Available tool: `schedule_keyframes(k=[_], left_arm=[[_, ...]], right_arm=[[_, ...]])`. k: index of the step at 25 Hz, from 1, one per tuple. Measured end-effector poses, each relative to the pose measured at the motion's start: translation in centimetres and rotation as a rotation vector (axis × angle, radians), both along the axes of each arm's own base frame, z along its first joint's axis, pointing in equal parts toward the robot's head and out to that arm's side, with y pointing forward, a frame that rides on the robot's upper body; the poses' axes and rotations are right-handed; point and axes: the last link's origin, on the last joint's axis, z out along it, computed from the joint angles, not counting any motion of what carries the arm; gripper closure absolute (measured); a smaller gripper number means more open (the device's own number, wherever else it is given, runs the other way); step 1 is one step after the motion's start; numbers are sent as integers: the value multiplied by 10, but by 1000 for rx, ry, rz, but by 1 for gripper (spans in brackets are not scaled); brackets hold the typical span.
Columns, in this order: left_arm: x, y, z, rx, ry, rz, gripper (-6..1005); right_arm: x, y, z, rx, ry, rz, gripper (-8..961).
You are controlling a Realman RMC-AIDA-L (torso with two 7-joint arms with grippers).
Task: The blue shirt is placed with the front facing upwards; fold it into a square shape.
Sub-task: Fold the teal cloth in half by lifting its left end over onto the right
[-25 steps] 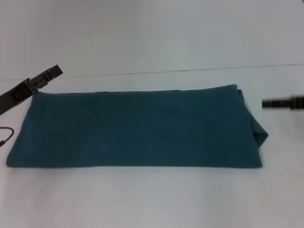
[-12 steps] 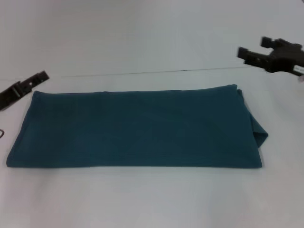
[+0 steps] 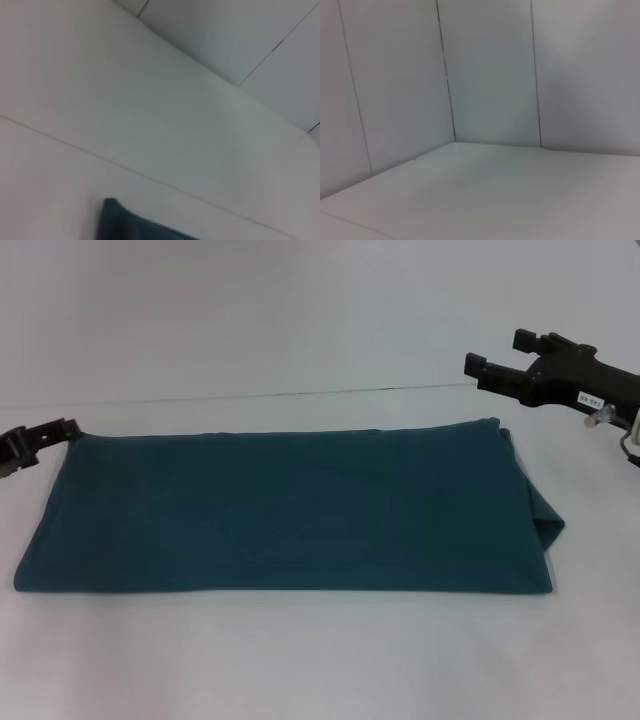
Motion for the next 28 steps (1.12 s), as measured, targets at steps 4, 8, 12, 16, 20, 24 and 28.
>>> schedule_keyframes(k=[4, 8, 12, 16, 20, 24, 28], left_arm=[[0, 3, 5, -66, 57, 51, 116], [2, 2, 2, -116, 84, 68, 118], [1, 0, 1, -118, 98, 81, 121], [-1, -1, -1, -124, 109, 87, 124], [-1, -2, -4, -132, 117, 87, 127], [-2, -3, -6, -134, 117, 87, 128], [-4, -3, -9, -134, 144, 93, 127]], right_arm=[[-3, 4, -9, -15, -2, -3, 11], [-8, 5, -20, -39, -7, 16, 10], [-12, 6, -25, -52, -7, 25, 9], [-12, 5, -29, -61, -2, 25, 10], [-11, 4, -32, -73, 7, 22, 11], [-11, 2, -36, -83, 15, 20, 10], [-12, 1, -37, -87, 25, 23, 10]])
